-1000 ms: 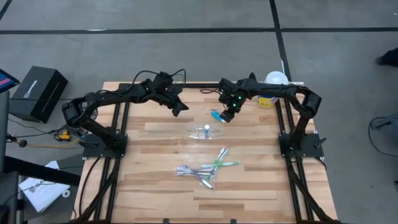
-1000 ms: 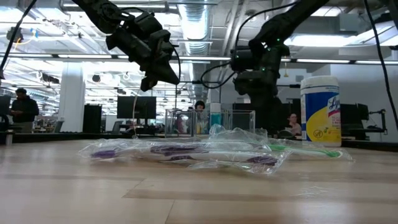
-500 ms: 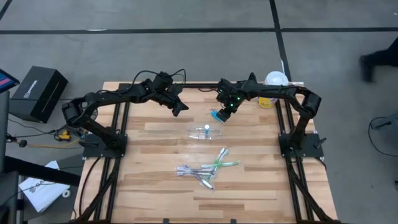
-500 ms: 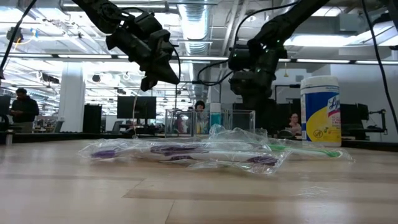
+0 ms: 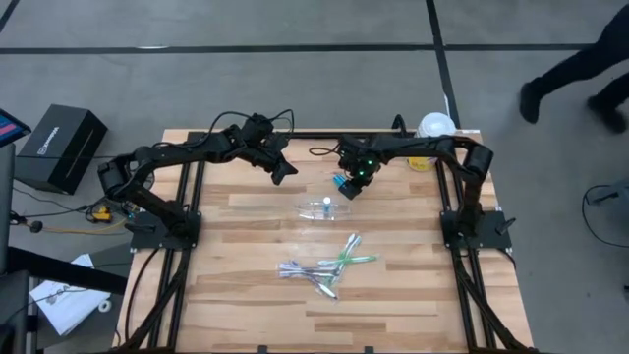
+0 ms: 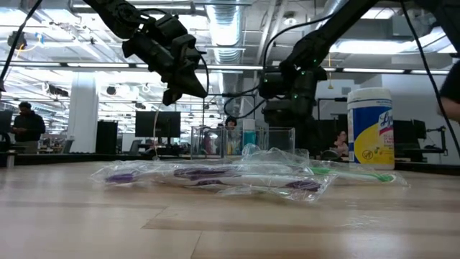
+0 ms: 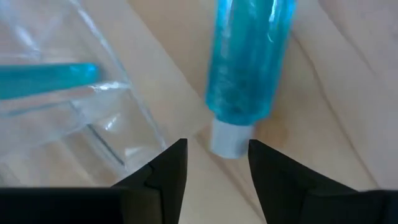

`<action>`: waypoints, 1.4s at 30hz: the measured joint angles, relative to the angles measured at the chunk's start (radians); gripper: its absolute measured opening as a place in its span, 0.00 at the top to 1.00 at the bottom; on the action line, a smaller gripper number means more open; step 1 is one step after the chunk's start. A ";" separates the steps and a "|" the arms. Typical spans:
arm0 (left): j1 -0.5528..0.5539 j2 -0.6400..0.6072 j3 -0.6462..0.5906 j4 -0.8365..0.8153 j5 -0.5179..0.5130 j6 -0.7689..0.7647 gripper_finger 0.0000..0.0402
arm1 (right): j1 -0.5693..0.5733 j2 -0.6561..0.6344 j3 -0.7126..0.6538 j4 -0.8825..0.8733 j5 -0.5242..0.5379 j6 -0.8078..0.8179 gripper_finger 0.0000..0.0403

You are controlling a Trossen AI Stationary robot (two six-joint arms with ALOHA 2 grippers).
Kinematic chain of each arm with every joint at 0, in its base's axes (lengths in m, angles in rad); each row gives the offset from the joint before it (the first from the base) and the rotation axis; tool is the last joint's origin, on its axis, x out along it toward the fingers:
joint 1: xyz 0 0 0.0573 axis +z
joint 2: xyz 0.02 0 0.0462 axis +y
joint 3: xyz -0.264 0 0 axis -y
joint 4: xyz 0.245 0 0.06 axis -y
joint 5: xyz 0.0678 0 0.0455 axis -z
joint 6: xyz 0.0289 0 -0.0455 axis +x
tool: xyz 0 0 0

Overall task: Pick & Place toothbrushing station
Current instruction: Put the blue mouthwash bottle into the transparent organizer

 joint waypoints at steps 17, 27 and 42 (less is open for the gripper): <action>0.000 0.000 0.000 -0.008 0.000 0.028 1.00 | -0.003 0.010 0.000 0.043 0.008 0.053 0.62; 0.000 0.000 0.000 -0.008 0.010 0.041 1.00 | -0.002 0.034 0.002 0.044 0.011 0.085 0.63; 0.000 0.000 0.000 -0.003 0.010 0.048 1.00 | -0.040 0.033 0.002 0.049 0.033 0.123 0.84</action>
